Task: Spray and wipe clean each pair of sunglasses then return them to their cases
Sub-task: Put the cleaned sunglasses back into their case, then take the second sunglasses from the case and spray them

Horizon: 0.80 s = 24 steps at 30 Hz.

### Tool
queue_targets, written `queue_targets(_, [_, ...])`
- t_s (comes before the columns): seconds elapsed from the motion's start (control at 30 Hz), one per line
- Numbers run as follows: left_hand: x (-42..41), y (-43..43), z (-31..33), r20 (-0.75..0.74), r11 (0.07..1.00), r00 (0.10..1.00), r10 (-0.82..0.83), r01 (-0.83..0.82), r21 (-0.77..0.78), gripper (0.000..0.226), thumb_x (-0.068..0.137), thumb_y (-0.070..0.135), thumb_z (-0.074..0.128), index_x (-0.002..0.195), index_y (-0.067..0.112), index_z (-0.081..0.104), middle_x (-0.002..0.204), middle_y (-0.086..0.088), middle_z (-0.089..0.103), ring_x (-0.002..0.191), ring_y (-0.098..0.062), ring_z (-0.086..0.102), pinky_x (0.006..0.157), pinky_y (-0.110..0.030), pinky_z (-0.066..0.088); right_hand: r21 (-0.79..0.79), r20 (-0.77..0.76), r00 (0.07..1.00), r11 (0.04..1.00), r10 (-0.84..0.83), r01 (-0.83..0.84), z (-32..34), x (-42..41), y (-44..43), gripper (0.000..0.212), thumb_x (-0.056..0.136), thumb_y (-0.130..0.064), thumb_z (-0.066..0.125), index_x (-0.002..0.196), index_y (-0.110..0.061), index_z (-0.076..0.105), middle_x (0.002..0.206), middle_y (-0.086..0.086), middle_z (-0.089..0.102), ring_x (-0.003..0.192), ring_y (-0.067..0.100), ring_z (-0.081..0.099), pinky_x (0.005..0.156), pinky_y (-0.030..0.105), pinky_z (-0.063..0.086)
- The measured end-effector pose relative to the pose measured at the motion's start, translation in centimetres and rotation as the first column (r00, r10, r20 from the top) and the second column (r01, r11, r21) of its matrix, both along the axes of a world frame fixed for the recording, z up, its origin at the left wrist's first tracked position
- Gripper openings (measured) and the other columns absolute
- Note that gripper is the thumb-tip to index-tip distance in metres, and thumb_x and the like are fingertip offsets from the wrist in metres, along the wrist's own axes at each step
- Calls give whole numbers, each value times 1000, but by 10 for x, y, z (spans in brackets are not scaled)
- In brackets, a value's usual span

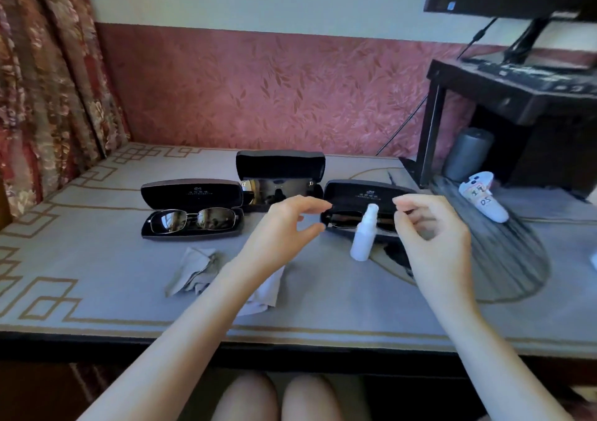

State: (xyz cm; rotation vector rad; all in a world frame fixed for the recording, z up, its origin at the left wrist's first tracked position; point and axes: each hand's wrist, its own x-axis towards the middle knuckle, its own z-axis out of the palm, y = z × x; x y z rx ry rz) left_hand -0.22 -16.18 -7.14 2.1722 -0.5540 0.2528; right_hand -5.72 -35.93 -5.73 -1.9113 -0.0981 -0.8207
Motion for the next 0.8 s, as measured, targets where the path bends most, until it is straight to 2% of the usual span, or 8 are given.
queue_targets(0.1, [17,-16,-1,0,999,1000,1,-1,50,34,89,13,64,123,21,62,122,6,62,106,2,53,92,-4,36,48,-138,990,999,-4,11,-14,6,-17,19,86,2,62,95,-14,68,104,4,66,79,3,58,70,3,41])
queue_targets(0.2, [29,-26,-4,-36,997,999,19,-16,78,35,89,12,64,124,19,62,122,1,62,112,-6,55,97,-15,39,29,-213,977,999,-21,27,-25,18,-33,21,88,1,60,101,-13,68,107,3,66,85,-7,59,71,-2,37])
queue_targets(0.3, [35,-32,-9,-46,994,999,27,-22,108,36,88,15,66,124,19,61,122,0,62,116,-10,55,97,-20,41,-44,-278,960,999,-23,11,-31,34,-49,26,88,-3,62,109,-19,66,113,-1,66,102,11,58,78,1,36])
queue_targets(0.37, [37,-35,-12,-43,991,999,26,-20,132,37,88,17,67,125,18,61,123,0,61,116,-11,55,97,-19,39,-115,-314,949,993,-29,-8,-34,42,-56,30,88,-6,63,115,-20,64,118,-5,64,109,15,56,86,14,36])
queue_targets(0.47, [42,-40,-14,-51,986,998,24,-16,166,40,88,20,68,127,17,59,124,1,61,116,-12,55,96,-21,38,-205,-343,938,978,-46,-27,-38,51,-57,34,87,-11,66,121,-17,62,120,-4,62,116,18,53,90,20,33])
queue_targets(0.57, [47,-46,-13,-60,977,998,4,9,215,44,87,23,69,128,16,58,124,0,61,116,-14,55,94,-21,39,-230,-381,923,972,-49,-43,-42,58,-55,41,87,-16,68,127,-15,57,124,0,60,121,19,50,91,22,32])
queue_targets(0.67, [52,-50,-15,-58,964,998,-1,17,265,46,86,25,69,129,15,57,124,-2,61,115,-16,56,96,-27,43,-245,-416,908,967,-37,-73,-43,62,-55,45,86,-18,70,128,-16,56,121,-3,59,125,19,47,93,24,34])
queue_targets(0.8, [56,-51,-16,-58,969,998,-1,15,246,47,84,26,71,127,14,59,121,-3,63,112,-17,58,96,-30,45,-304,-423,905,949,-51,-89,-42,67,-58,45,83,-15,73,126,-15,59,122,0,60,121,21,50,90,24,34])
